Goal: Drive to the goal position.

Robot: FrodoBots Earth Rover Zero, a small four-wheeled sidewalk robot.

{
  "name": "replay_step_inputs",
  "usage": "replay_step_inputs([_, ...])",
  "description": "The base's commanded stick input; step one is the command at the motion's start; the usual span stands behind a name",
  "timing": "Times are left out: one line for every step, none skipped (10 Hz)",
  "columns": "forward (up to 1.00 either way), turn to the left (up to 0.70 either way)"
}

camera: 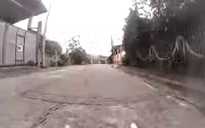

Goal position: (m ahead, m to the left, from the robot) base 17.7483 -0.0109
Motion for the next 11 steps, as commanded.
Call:
replay_step_inputs([1.0,0.0])
replay_step_inputs([1.0,0.0])
replay_step_inputs([1.0,-0.27])
replay_step_inputs([1.0,-0.27])
replay_step_inputs([1.0,-0.27])
replay_step_inputs([1.0,-0.27])
replay_step_inputs([1.0,-0.27])
replay_step_inputs([1.0,-0.27])
replay_step_inputs([1.0,-0.27])
replay_step_inputs([1.0,-0.27])
replay_step_inputs([1.0,-0.27])
